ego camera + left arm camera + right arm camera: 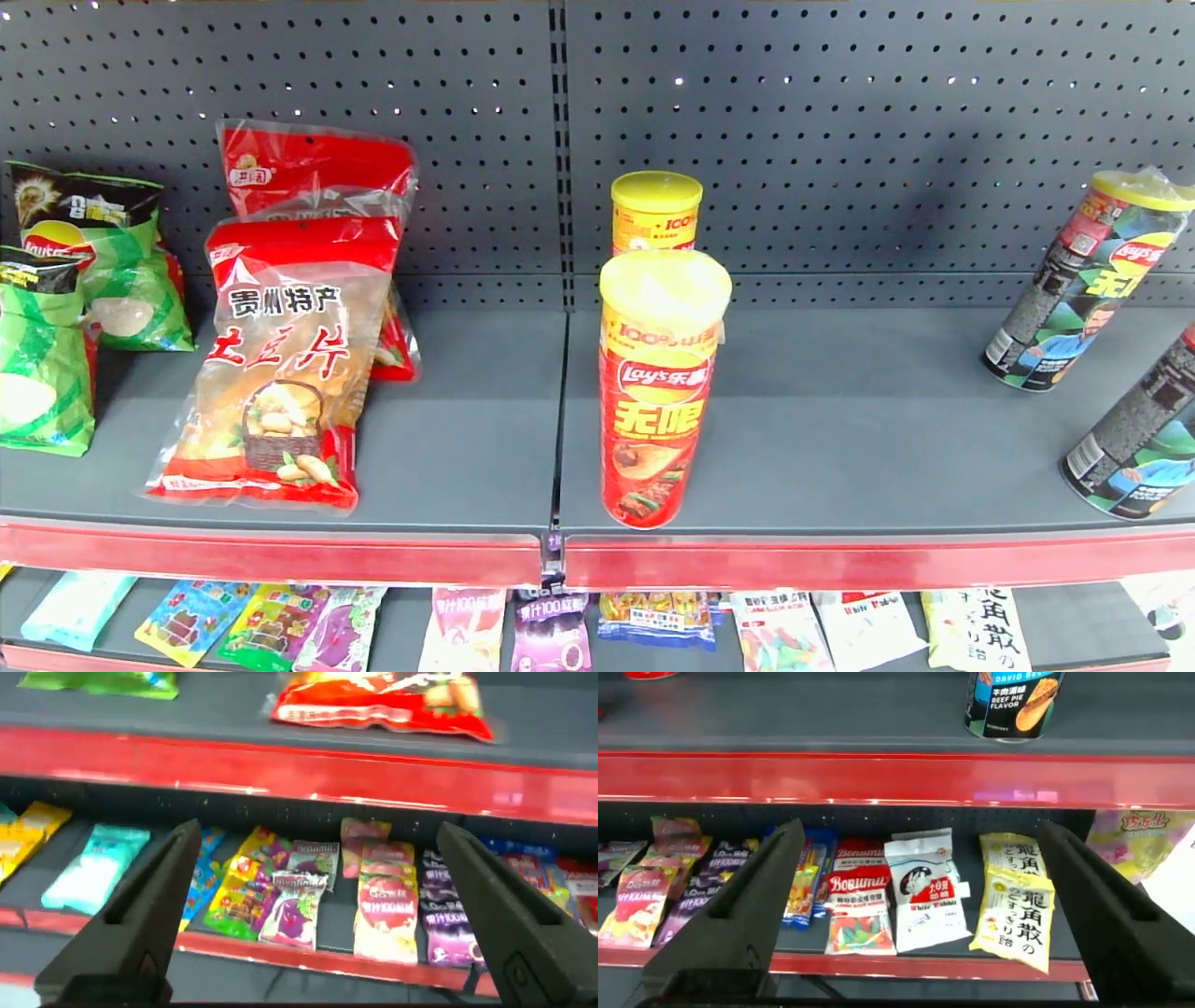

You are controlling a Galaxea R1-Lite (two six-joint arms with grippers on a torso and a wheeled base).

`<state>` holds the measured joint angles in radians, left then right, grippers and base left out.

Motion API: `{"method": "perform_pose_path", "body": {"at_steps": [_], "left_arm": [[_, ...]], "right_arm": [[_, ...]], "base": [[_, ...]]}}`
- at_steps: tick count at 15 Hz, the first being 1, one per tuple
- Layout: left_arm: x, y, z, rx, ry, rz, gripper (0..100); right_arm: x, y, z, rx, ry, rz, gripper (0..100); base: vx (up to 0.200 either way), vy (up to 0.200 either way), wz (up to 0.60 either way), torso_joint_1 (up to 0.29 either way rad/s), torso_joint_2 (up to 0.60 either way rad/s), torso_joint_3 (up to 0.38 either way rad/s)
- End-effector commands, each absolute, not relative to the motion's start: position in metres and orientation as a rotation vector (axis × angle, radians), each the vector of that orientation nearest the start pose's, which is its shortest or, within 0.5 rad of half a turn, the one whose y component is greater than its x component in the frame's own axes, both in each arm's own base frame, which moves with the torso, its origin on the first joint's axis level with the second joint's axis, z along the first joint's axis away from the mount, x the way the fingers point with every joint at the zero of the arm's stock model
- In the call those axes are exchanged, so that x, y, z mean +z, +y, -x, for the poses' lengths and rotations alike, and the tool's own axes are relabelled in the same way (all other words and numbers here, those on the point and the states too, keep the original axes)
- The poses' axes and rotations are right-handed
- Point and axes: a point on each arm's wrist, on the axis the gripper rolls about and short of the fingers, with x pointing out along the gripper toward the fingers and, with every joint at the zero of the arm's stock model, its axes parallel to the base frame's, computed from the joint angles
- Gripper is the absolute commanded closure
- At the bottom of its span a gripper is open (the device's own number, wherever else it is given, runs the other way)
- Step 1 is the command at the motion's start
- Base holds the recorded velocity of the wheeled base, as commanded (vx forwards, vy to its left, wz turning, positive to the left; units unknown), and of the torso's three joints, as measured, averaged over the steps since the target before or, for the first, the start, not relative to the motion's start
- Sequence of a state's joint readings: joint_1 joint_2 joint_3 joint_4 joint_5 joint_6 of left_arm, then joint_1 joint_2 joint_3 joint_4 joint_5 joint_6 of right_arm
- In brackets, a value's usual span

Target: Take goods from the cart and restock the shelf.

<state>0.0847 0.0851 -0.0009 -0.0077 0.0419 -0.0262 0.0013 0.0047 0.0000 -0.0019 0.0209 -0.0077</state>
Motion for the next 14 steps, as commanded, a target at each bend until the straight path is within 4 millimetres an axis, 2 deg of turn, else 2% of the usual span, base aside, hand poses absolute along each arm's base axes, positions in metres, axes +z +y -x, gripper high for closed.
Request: {"method": "perform_pose_path", "body": {"at_steps": [1,5,10,14], "left_arm": [[0.0774,-0.0004,0.0160,0.132,0.086,0.029,0],[0.0766,-0.0003,0.0198,-0.061,0.042,0.016,0],[0.0757,0.0006,0.0229,0.020,0.000,0.000,0],[0.0757,0.0006,0.0229,0.020,0.000,0.000,0]], "right_arm": [[0.0757,0.0004,0.0227,0.021,0.000,0.008,0],[0.0757,0.0004,0.0227,0.020,0.000,0.005,0],[0.0758,0.0004,0.0227,0.020,-0.002,-0.002,0],[0.0757,0.0003,0.0227,0.015,0.000,0.002,0]], "base": [[0.000,0.000,0.00,0.000,0.00,0.000],[0.000,0.000,0.00,0.000,0.00,0.000],[0.000,0.000,0.00,0.000,0.00,0.000],[0.000,0.000,0.00,0.000,0.00,0.000]]}}
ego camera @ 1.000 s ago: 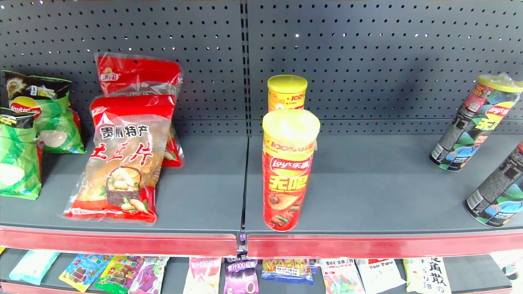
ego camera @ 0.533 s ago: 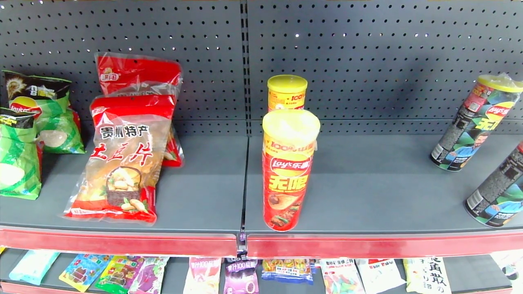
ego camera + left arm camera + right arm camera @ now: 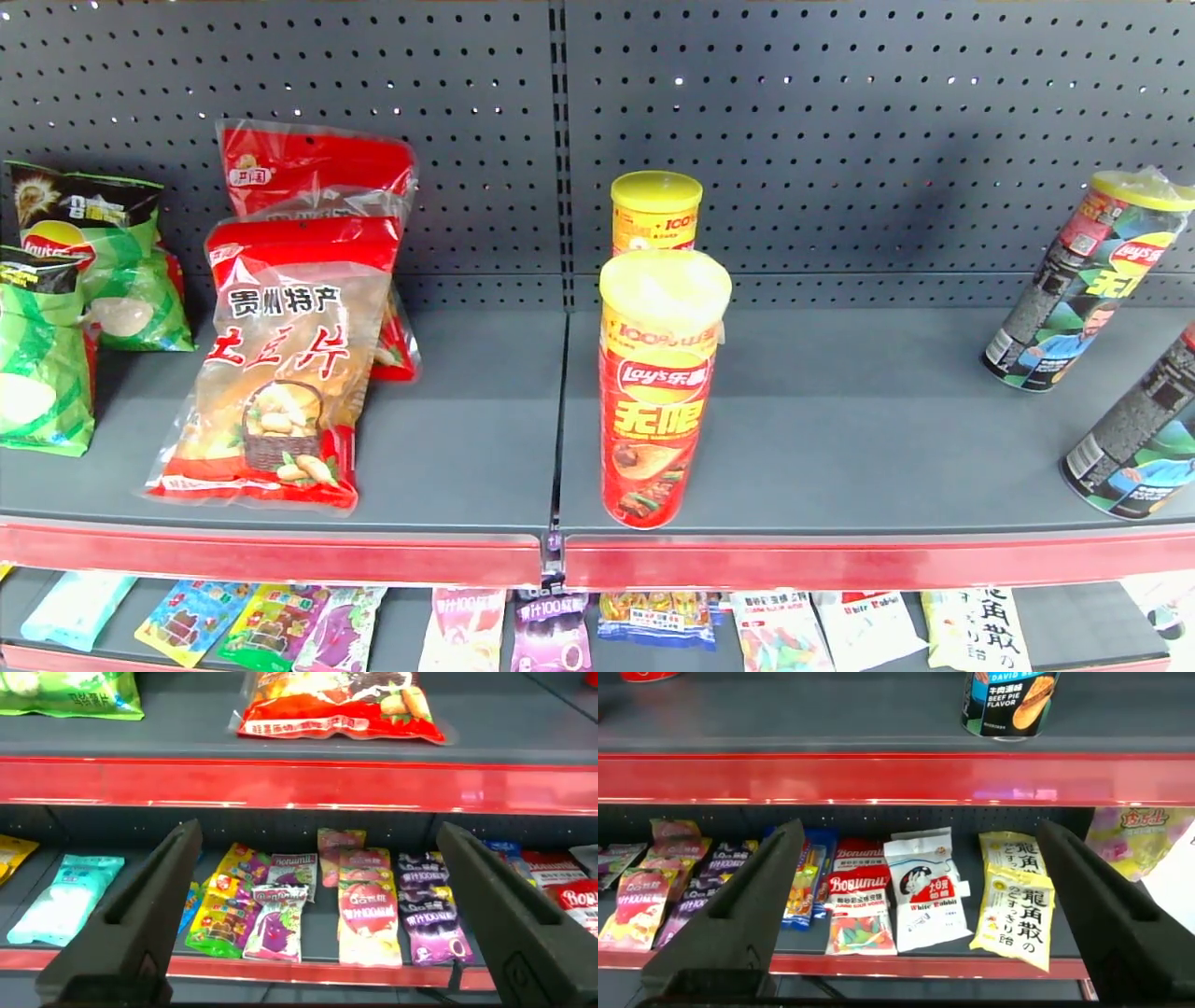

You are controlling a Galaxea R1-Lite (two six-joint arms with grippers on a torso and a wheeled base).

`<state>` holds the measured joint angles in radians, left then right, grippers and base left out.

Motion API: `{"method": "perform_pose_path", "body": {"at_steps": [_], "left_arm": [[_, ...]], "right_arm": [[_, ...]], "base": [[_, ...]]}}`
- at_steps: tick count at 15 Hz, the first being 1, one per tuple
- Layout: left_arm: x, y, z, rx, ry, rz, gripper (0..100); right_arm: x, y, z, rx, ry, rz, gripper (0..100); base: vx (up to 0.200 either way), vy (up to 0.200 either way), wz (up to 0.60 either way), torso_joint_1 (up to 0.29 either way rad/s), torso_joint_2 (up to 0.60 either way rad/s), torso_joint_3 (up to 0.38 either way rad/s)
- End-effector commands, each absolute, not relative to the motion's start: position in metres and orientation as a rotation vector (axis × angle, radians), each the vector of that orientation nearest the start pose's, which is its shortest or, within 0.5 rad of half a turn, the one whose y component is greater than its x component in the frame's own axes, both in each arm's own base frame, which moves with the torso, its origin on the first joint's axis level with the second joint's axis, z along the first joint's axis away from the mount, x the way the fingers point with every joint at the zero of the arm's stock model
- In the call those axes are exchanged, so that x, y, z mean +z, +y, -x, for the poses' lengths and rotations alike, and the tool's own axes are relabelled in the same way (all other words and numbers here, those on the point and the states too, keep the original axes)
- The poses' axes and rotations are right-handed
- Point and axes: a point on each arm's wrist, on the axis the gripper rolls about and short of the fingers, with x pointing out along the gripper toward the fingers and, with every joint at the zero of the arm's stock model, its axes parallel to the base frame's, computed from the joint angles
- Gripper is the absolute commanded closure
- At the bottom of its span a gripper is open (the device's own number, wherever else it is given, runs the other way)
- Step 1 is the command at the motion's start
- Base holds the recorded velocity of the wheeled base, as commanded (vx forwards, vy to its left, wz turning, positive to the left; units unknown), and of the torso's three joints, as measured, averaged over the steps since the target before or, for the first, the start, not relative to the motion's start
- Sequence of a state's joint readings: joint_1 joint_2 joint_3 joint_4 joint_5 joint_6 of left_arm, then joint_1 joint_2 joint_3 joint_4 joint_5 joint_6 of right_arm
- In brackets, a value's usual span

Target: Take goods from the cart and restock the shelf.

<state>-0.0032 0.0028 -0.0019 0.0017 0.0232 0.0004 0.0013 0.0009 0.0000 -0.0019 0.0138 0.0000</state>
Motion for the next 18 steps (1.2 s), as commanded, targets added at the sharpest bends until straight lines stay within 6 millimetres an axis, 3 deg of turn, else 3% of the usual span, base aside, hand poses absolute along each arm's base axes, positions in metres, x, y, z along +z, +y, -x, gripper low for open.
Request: {"method": "perform_pose_path", "body": {"at_steps": [1,5,9,14,18], "left_arm": [[0.0757,0.0006,0.0229,0.018,0.000,-0.002,0],[0.0757,0.0006,0.0229,0.021,0.000,0.000,0],[0.0757,0.0006,0.0229,0.021,0.000,-0.002,0],[0.0757,0.0006,0.0229,0.018,0.000,-0.002,0],[0.0757,0.0006,0.0229,0.018,0.000,-0.002,0]], "right_arm": [[0.0758,0.0003,0.0228,0.015,-0.003,-0.002,0],[0.0756,0.0003,0.0228,0.015,-0.002,0.002,0],[0.0756,0.0002,0.0228,0.014,-0.002,0.003,0],[0.0756,0.0002,0.0228,0.014,-0.002,0.003,0],[0.0758,0.0003,0.0228,0.017,-0.003,0.005,0]], "base": [[0.000,0.000,0.00,0.000,0.00,0.000],[0.000,0.000,0.00,0.000,0.00,0.000],[-0.200,0.000,0.00,0.013,0.01,-0.001],[0.000,0.000,0.00,0.000,0.00,0.000],[0.000,-0.200,0.00,0.007,0.00,0.002]]}}
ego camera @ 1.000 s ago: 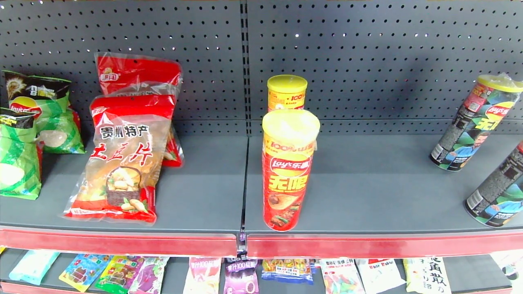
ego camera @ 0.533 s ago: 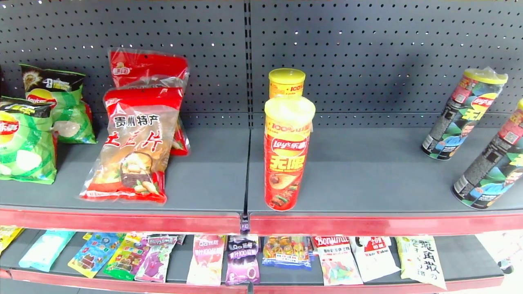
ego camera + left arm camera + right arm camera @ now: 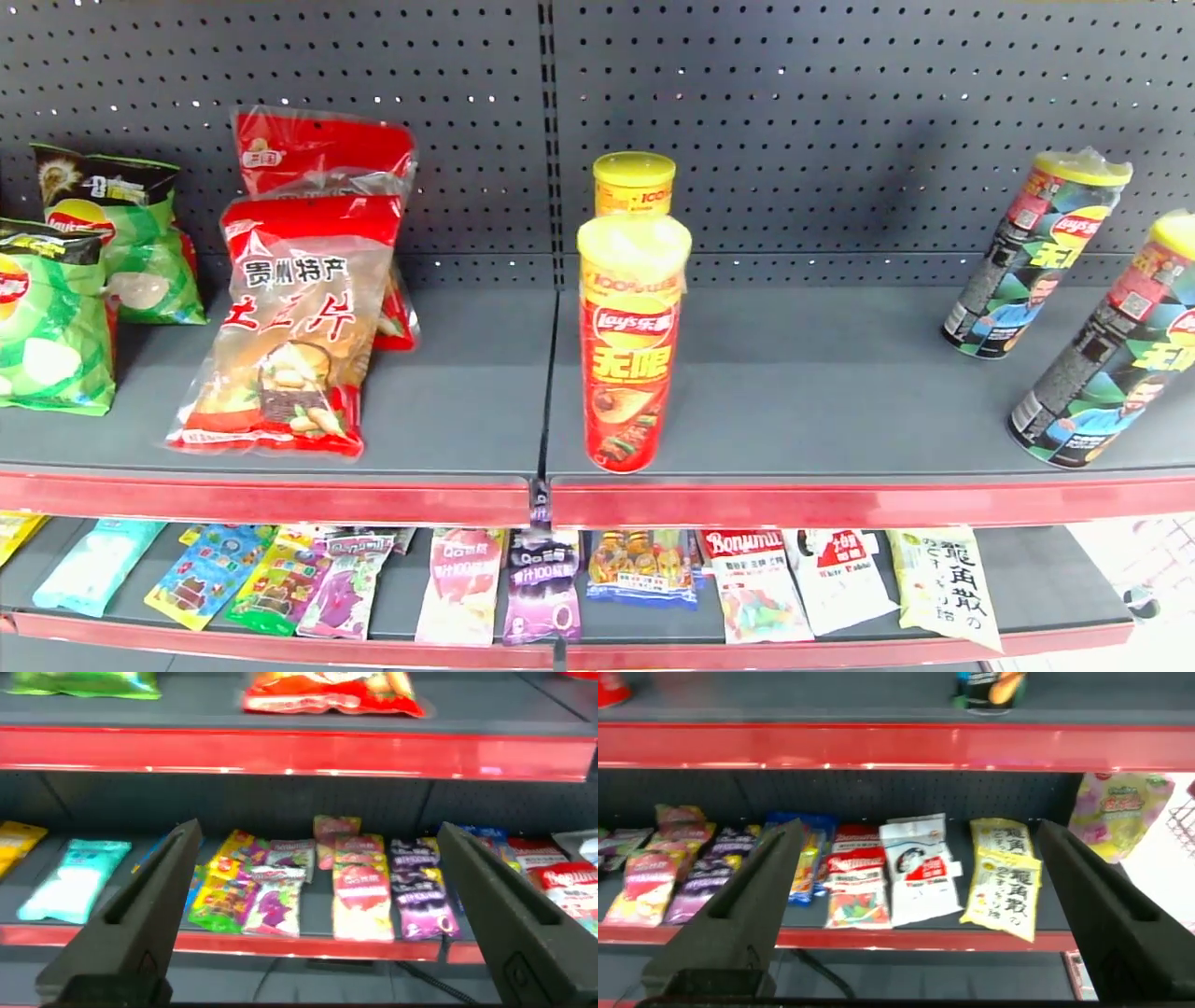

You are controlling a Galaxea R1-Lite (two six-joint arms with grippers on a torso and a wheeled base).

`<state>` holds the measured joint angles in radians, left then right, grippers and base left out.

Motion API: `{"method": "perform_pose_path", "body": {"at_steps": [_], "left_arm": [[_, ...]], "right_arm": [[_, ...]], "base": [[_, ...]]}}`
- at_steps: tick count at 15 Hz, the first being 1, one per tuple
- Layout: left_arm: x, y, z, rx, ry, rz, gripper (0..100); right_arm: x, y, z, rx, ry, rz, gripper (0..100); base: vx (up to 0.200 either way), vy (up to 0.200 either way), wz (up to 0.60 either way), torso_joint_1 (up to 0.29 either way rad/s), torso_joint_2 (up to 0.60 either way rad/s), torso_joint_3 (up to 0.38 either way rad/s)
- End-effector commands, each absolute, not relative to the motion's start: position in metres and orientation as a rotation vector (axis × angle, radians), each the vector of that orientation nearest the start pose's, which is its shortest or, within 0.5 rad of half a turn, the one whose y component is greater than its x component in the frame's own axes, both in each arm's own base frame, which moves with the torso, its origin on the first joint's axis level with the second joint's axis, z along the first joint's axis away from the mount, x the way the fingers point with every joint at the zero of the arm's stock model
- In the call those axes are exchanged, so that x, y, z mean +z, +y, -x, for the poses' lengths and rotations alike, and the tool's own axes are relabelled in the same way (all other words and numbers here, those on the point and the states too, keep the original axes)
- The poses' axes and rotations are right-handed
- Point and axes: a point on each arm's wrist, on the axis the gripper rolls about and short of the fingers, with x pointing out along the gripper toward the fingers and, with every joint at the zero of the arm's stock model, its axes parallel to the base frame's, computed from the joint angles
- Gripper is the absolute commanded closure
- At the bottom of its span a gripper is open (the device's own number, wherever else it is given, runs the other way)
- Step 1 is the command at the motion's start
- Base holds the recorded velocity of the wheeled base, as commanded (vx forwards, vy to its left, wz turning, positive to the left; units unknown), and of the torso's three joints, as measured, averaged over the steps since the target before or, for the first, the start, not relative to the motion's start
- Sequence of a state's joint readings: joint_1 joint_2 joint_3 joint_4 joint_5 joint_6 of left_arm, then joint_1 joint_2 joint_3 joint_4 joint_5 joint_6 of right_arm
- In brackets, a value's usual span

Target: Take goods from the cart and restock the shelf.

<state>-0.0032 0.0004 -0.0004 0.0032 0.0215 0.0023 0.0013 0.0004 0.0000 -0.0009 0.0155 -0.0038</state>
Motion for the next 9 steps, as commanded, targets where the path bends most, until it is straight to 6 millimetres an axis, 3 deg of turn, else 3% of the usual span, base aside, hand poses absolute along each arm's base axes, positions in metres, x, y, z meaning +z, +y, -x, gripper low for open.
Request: {"method": "perform_pose_path", "body": {"at_steps": [1,9], "left_arm": [[0.0757,0.0006,0.0229,0.018,0.000,-0.002,0],[0.0757,0.0006,0.0229,0.018,0.000,-0.003,0]], "right_arm": [[0.0758,0.0003,0.0228,0.018,-0.003,0.005,0],[0.0758,0.0003,0.0228,0.018,-0.003,0.005,0]], "base": [[0.000,-0.200,0.00,0.022,0.00,0.007],[0.000,-0.200,0.00,0.002,0.01,0.001]]}}
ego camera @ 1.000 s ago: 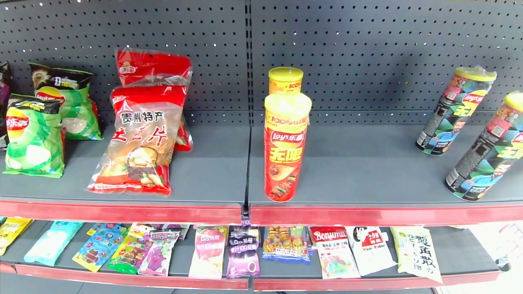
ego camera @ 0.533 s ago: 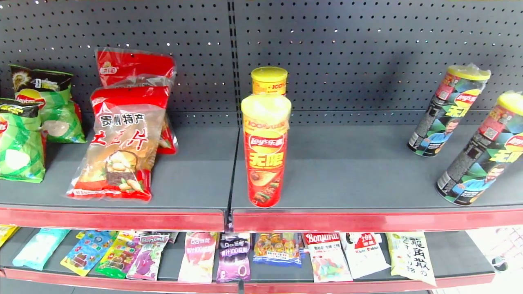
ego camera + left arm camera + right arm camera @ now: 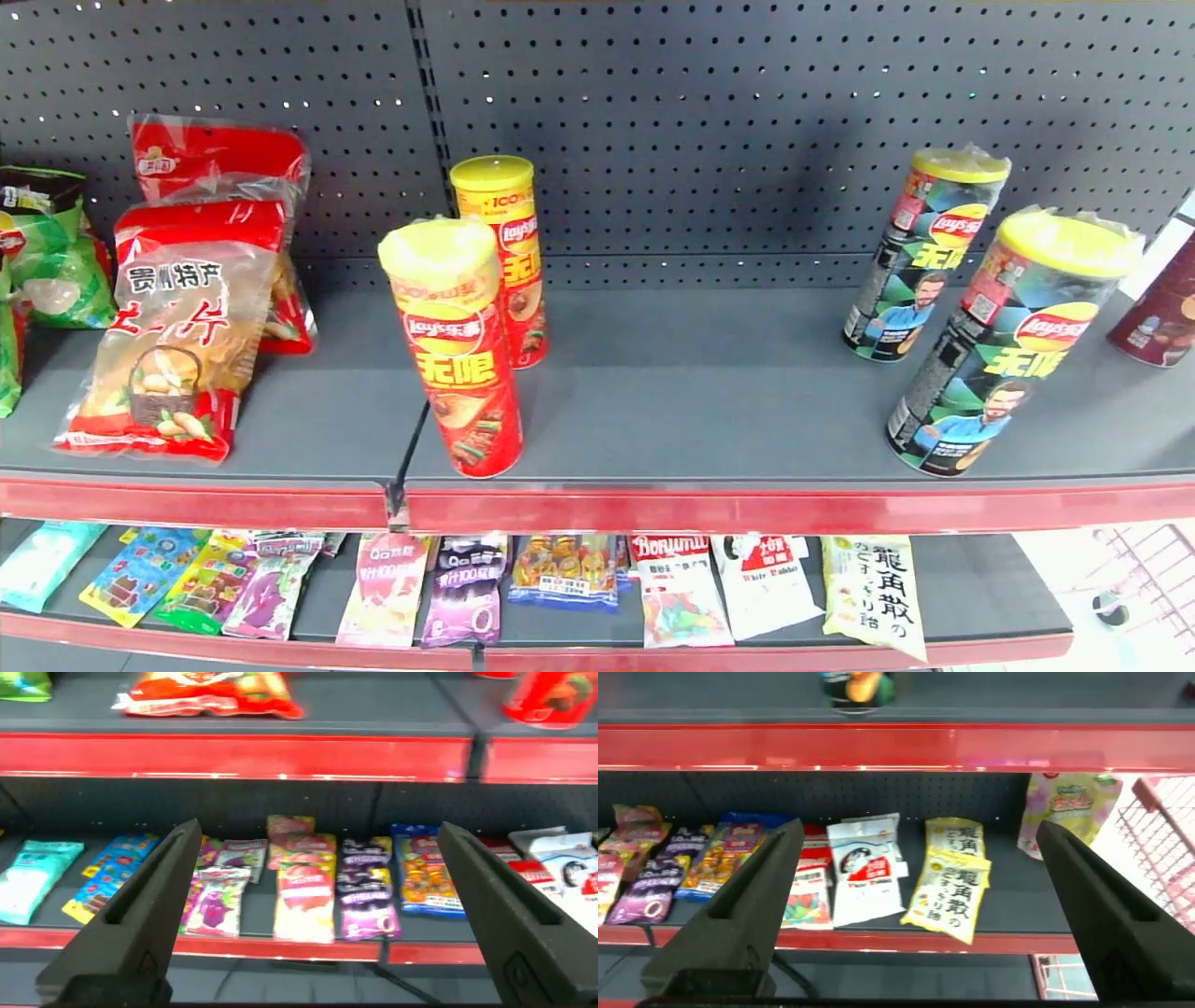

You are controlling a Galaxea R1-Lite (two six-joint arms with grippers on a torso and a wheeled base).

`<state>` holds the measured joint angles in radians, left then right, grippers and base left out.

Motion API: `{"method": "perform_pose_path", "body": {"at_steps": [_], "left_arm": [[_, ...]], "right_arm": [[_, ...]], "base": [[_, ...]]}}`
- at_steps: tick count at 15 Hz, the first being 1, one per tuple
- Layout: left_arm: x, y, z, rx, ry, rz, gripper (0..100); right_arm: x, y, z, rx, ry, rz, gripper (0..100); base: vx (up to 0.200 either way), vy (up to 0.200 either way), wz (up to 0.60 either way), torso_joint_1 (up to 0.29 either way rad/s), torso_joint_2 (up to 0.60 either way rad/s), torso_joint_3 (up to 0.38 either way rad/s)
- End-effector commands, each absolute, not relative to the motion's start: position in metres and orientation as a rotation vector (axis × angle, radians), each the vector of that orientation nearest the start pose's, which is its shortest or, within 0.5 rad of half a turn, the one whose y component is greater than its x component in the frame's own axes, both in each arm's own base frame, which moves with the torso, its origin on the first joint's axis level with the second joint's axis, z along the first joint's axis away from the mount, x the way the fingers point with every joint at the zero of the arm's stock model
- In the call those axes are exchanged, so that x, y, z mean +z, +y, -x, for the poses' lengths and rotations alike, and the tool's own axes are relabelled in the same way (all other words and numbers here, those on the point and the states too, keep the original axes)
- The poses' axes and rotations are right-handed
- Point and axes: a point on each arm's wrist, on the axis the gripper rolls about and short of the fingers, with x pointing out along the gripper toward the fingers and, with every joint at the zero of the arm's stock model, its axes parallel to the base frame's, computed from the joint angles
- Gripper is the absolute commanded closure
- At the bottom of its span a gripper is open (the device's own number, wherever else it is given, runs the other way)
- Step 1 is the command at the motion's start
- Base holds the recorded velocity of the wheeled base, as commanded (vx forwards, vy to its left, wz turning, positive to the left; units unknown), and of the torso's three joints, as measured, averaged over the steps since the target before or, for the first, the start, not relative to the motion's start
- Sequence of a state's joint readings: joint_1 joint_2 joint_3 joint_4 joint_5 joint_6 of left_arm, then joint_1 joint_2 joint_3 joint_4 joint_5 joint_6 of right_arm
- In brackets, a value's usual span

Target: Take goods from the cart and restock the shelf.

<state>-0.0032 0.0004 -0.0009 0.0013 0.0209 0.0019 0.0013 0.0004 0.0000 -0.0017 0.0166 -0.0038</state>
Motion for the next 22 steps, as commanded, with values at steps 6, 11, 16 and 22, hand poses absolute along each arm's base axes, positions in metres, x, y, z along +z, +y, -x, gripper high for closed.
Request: {"method": "perform_pose_path", "body": {"at_steps": [6,11,16,22], "left_arm": [[0.0753,0.0006,0.0228,0.018,0.002,-0.003,0],[0.0753,0.0006,0.0228,0.018,0.002,-0.002,0],[0.0753,0.0006,0.0228,0.018,0.002,-0.002,0],[0.0753,0.0006,0.0228,0.018,0.002,-0.002,0]], "right_arm": [[0.0756,0.0004,0.0228,0.020,-0.002,0.005,0],[0.0757,0.0004,0.0227,0.020,0.000,0.005,0],[0.0756,0.0003,0.0228,0.018,-0.002,0.003,0],[0.0756,0.0003,0.0228,0.018,-0.002,0.002,0]], "base": [[0.000,-0.200,0.00,0.001,0.00,0.002],[0.000,-0.200,0.00,0.001,0.00,-0.001],[0.000,-0.160,0.00,0.001,0.00,0.003],[0.000,0.000,0.00,0.000,0.00,0.000]]}}
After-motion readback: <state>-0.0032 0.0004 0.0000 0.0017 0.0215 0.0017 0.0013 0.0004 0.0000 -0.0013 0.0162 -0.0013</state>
